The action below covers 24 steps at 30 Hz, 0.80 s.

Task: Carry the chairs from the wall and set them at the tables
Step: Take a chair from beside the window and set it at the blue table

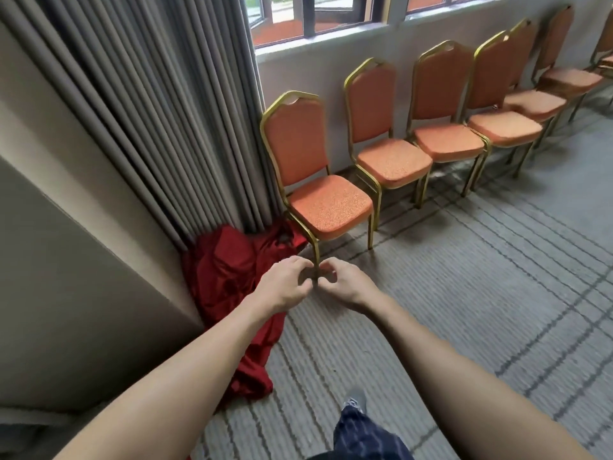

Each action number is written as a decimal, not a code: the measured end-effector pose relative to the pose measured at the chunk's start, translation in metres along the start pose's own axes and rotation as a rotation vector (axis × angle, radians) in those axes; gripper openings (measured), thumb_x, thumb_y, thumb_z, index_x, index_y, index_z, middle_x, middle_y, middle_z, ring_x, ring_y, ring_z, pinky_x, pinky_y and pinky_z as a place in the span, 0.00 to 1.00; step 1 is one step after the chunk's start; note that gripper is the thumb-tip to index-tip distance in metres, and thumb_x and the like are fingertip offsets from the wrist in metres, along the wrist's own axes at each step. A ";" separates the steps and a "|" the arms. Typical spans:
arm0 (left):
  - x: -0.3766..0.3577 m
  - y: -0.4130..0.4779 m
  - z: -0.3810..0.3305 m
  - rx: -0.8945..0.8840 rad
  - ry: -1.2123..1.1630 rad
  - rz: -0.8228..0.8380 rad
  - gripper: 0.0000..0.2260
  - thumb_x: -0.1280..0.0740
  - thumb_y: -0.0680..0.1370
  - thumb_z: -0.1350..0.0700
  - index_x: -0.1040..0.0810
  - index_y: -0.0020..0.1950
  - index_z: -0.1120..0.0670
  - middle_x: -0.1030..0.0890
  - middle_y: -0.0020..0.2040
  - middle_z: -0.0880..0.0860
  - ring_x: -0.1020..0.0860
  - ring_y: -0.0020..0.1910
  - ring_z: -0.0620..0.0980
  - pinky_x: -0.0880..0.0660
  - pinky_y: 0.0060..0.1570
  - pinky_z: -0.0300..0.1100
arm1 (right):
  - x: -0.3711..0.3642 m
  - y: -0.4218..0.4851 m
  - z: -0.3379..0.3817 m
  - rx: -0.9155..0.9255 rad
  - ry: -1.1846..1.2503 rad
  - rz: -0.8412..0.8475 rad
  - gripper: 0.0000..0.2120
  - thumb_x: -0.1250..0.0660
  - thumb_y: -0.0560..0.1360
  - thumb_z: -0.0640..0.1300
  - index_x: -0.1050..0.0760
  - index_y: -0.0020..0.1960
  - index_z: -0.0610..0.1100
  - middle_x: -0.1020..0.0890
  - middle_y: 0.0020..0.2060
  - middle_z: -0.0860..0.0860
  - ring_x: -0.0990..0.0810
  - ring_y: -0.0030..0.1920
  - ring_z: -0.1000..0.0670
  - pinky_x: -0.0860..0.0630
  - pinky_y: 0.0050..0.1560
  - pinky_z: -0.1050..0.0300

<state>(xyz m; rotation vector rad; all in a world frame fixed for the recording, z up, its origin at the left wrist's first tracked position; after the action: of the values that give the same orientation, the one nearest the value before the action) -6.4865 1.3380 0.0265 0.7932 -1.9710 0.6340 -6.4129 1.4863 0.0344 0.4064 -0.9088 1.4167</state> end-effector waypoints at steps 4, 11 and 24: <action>0.029 0.083 0.009 0.075 0.020 -0.042 0.19 0.35 0.77 0.50 0.25 0.68 0.50 0.25 0.68 0.47 0.28 0.68 0.48 0.33 0.66 0.43 | 0.042 0.092 -0.007 0.036 -0.018 0.061 0.23 0.36 0.76 0.53 0.28 0.69 0.47 0.21 0.63 0.50 0.23 0.62 0.50 0.26 0.61 0.53; 0.071 0.220 0.041 0.144 -0.016 -0.084 0.19 0.35 0.78 0.50 0.25 0.69 0.49 0.25 0.68 0.46 0.28 0.68 0.48 0.31 0.67 0.44 | 0.096 0.239 -0.003 0.085 -0.009 0.115 0.22 0.36 0.75 0.53 0.27 0.66 0.46 0.20 0.60 0.49 0.21 0.59 0.49 0.25 0.59 0.54; 0.161 0.509 0.165 0.130 -0.043 -0.067 0.20 0.37 0.78 0.50 0.26 0.70 0.50 0.25 0.69 0.48 0.28 0.68 0.47 0.33 0.66 0.42 | 0.173 0.538 0.027 0.023 -0.053 0.051 0.23 0.39 0.75 0.55 0.28 0.67 0.48 0.21 0.63 0.52 0.23 0.63 0.51 0.26 0.63 0.50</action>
<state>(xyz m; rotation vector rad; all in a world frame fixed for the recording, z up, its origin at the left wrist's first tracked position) -7.0156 1.5164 0.0274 0.9551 -1.9490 0.7160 -6.9487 1.6677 0.0357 0.4422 -0.9526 1.4703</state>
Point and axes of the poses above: each hand's wrist, its own y-axis towards the middle knuckle, its own x-axis out of the back of the hand, z = x × y, the point moved 3 cm from there along y, towards the middle knuckle
